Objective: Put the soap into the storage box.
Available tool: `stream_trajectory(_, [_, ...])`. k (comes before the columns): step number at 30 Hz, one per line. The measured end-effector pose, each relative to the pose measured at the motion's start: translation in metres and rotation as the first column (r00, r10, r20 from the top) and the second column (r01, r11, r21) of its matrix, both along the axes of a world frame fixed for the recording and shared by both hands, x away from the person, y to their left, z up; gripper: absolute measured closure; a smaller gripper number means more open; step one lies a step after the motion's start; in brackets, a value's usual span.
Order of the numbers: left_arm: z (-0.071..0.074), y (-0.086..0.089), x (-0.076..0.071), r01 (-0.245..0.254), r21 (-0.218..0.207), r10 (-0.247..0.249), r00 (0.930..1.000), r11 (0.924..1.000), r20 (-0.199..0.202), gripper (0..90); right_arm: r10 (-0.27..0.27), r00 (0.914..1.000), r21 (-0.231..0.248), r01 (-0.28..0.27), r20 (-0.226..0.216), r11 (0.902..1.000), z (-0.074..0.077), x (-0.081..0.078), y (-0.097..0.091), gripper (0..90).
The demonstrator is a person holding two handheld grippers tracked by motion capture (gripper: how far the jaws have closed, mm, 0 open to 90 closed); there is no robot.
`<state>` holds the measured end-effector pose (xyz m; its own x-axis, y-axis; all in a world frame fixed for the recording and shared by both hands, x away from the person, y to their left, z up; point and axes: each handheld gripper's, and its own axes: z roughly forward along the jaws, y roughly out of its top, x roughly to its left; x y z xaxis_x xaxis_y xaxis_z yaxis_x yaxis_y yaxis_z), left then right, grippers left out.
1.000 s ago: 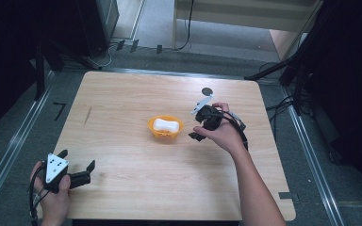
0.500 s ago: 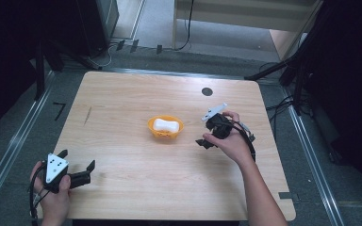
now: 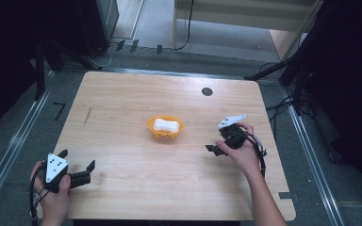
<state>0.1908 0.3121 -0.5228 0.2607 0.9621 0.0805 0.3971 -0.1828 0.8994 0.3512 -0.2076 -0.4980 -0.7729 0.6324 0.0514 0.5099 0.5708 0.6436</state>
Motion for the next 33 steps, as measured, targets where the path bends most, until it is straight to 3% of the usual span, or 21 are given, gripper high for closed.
stream_trajectory(12, [0.000, 0.000, 0.000, -0.002, -0.002, 0.002, 1.0000, 1.0000, -0.001, 0.0, -0.067, 0.9974, 0.067, 0.065, 0.026, 0.9956, -0.015, -0.026, -0.034, 9.7])
stream_trajectory(18, [0.000, 0.001, 0.000, -0.002, -0.006, 0.002, 1.0000, 1.0000, -0.002, 0.0, -0.118, 0.9924, 0.112, 0.113, 0.037, 0.9873, -0.021, -0.040, -0.052, 9.5])
stream_trajectory(33, [0.001, 0.002, 0.000, -0.003, -0.016, 0.003, 1.0000, 0.9999, -0.007, 0.0, -0.210, 0.9755, 0.148, 0.199, 0.065, 0.9688, -0.035, -0.079, -0.087, 9.2])
